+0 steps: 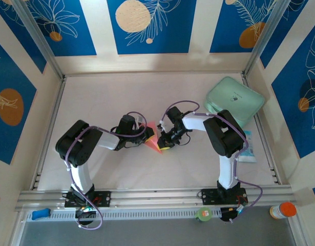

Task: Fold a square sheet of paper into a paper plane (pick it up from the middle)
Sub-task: Fourth fold the wing at the center of the table.

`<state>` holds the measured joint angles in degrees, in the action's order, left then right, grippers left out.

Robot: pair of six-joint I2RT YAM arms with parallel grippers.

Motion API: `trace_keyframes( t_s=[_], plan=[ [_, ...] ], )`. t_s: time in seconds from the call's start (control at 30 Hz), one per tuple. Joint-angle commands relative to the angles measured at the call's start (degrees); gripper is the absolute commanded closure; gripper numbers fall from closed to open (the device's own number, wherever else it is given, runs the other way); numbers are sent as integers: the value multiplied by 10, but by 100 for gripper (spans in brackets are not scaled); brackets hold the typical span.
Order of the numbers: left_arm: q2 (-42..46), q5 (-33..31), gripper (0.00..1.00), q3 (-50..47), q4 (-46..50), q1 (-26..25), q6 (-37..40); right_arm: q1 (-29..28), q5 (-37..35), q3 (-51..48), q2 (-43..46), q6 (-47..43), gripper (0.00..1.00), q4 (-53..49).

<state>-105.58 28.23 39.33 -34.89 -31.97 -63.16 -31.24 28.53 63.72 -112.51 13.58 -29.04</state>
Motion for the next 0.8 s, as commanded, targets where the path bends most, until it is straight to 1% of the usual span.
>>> trace_keyframes(
  t_s=[0.0,0.17,0.3,0.43,0.57,0.77],
  plan=[
    [-13,-19,73,10,27,-3,1,10,-19,-22,14,17,84,-19],
    [-17,-21,73,12,36,-3,-1,19,5,-30,47,35,79,-9],
    [-19,-22,73,13,44,-3,-2,33,24,-46,100,63,74,11],
    [-20,-25,72,16,51,-4,-4,37,18,-57,144,89,73,27],
    [-20,-27,72,15,55,-3,-7,13,-3,-60,161,113,75,43],
    [-18,-32,73,13,68,-4,-7,-41,-55,-49,137,152,89,72]
  ],
)
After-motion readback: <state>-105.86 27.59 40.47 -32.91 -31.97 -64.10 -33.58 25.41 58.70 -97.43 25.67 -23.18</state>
